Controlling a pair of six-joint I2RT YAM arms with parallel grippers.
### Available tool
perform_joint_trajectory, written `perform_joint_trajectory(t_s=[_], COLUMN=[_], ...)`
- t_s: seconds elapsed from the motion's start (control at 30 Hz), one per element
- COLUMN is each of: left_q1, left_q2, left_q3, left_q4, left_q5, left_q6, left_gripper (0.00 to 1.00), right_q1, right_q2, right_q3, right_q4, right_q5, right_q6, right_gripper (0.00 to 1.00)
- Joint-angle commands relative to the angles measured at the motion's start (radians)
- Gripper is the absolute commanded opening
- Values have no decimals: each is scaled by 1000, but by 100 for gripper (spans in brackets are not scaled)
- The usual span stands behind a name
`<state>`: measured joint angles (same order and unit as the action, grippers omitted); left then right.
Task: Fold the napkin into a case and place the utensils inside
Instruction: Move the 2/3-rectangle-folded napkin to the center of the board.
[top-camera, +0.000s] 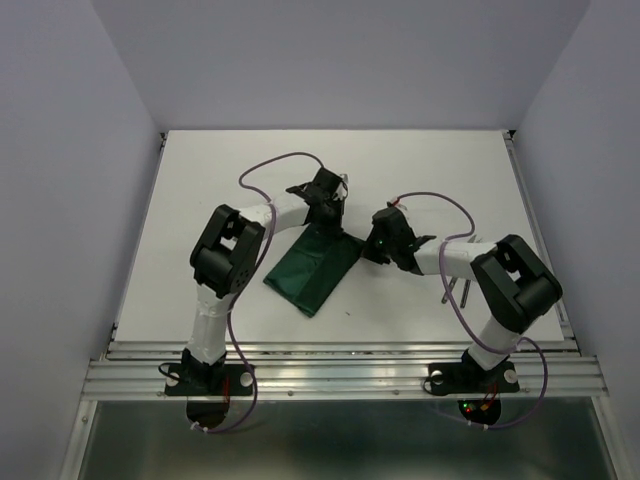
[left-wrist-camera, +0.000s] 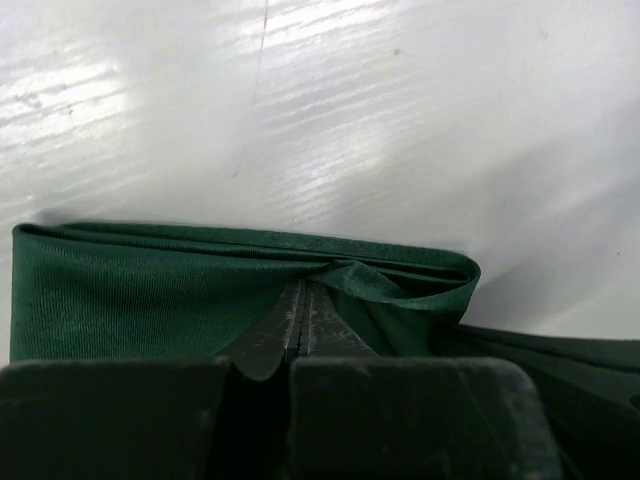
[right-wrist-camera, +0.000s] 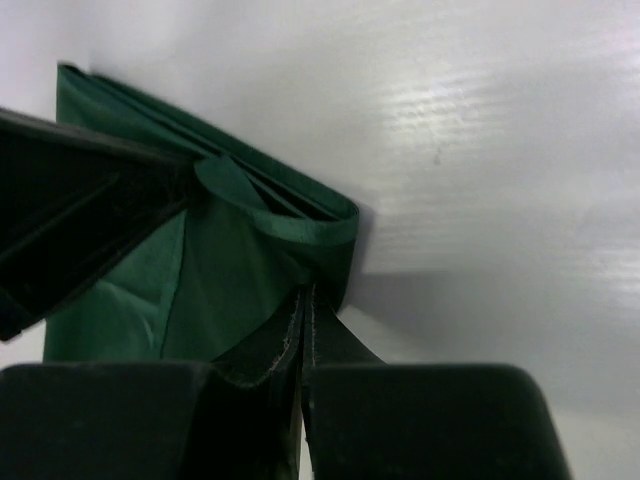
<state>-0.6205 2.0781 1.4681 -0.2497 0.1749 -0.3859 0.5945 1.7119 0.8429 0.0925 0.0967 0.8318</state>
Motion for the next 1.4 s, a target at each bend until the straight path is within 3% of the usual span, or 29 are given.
perform_joint_trajectory(t_s=[0.0, 0.43, 0.87, 1.2, 1.37], left_q1=[-7, -39, -47, -41, -19], left_q2=[43, 103, -49, -98, -174], left_q3=[53, 156, 239, 221, 126], left_q4=[3, -14, -132, -163, -154], left_q5=[20, 40, -92, -147, -163], left_q6=[13, 36, 96, 70, 41], left_gripper=[0, 0, 0, 0, 0], right_q1=[-5, -5, -5, -15, -15], right_q2=[-64, -48, -245, -77, -3], right_q3=[-50, -53, -35, 137, 192], right_q4=[21, 26, -53, -80, -85], right_q5=[0, -2, 104, 101, 75], right_q6=[53, 56, -46, -157, -189], right_gripper=[1, 1, 1, 1, 1])
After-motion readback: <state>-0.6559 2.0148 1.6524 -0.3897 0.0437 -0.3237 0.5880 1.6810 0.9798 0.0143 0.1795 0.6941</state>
